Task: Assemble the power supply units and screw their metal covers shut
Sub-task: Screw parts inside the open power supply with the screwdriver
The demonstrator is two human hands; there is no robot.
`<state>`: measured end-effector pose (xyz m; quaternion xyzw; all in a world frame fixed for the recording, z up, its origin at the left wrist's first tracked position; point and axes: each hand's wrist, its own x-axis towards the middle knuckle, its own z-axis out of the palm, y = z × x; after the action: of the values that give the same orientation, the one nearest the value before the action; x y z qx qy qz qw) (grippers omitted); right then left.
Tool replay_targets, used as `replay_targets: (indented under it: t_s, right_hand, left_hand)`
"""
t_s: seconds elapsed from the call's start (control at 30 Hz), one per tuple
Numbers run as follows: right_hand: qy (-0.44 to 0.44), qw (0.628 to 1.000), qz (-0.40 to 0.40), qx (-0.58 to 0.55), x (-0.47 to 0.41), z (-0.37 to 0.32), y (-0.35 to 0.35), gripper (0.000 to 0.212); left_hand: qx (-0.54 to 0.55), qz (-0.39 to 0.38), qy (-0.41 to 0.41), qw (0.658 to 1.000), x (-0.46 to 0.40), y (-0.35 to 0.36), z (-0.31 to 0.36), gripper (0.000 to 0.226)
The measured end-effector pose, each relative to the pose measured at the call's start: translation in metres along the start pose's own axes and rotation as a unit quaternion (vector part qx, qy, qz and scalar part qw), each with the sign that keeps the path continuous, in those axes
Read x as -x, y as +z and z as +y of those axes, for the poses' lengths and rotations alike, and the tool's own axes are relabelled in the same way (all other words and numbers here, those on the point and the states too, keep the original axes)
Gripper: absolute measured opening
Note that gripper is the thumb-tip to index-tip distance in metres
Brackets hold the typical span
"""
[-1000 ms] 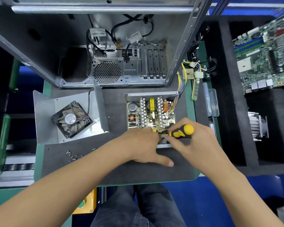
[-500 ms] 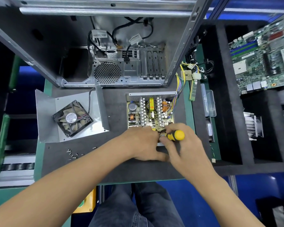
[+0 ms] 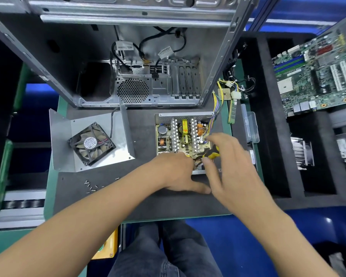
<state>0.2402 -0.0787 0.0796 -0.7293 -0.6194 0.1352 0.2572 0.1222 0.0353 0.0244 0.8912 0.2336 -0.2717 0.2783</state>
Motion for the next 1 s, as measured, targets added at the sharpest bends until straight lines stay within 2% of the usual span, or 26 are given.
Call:
replay_targets:
  t_s: [0.1,0.23,0.33,0.4,0.47,0.5,0.57,0.67,0.8,0.93,1.0]
  right_hand:
    - [-0.040,0.990,-0.033,0.128,-0.016,-0.002,-0.022,0.014]
    - [0.023,0.939,-0.174,0.295,-0.036,-0.019,-0.031,0.027]
    - [-0.037,0.944,-0.212,0.250,-0.041,-0.023,-0.036,0.018]
    - [-0.033,0.936,-0.253,0.241,-0.043,-0.020,-0.037,0.015]
    - [0.002,0.920,-0.259,0.294,-0.043,-0.020,-0.034,0.014]
    - [0.008,0.909,-0.259,0.327,-0.042,-0.021,-0.032,0.020]
    - [-0.005,0.895,-0.276,0.350,-0.042,-0.022,-0.030,0.026]
    - [-0.028,0.913,-0.297,0.278,-0.043,-0.026,-0.033,0.028]
    - [0.006,0.899,-0.259,0.354,-0.041,-0.037,-0.028,0.021]
    - [0.029,0.920,-0.291,0.259,-0.040,-0.038,-0.030,0.037]
    - [0.010,0.918,-0.293,0.269,-0.044,-0.037,-0.034,0.035]
  left_hand:
    - [-0.011,0.006,0.002,1.000,0.000,0.000,0.001,0.084]
    - [0.003,-0.005,-0.001,1.000,0.000,-0.001,0.001,0.082]
    - [0.001,-0.009,0.004,1.000,0.000,0.000,0.000,0.082]
    - [0.009,-0.003,0.001,1.000,0.000,-0.001,0.000,0.078]
    - [0.007,0.001,0.000,1.000,-0.001,-0.001,0.000,0.076]
    - [0.004,0.001,-0.001,1.000,-0.001,0.000,0.000,0.075]
    - [0.006,0.002,-0.003,1.000,-0.001,0.000,0.001,0.074]
    - [0.011,0.003,-0.008,1.000,0.000,0.000,0.001,0.072]
    - [0.030,-0.001,-0.021,0.999,0.001,-0.001,0.002,0.068]
    - [0.048,0.022,-0.011,0.999,0.004,-0.002,0.001,0.072]
    - [0.073,0.037,-0.014,0.997,0.005,-0.001,-0.002,0.071]
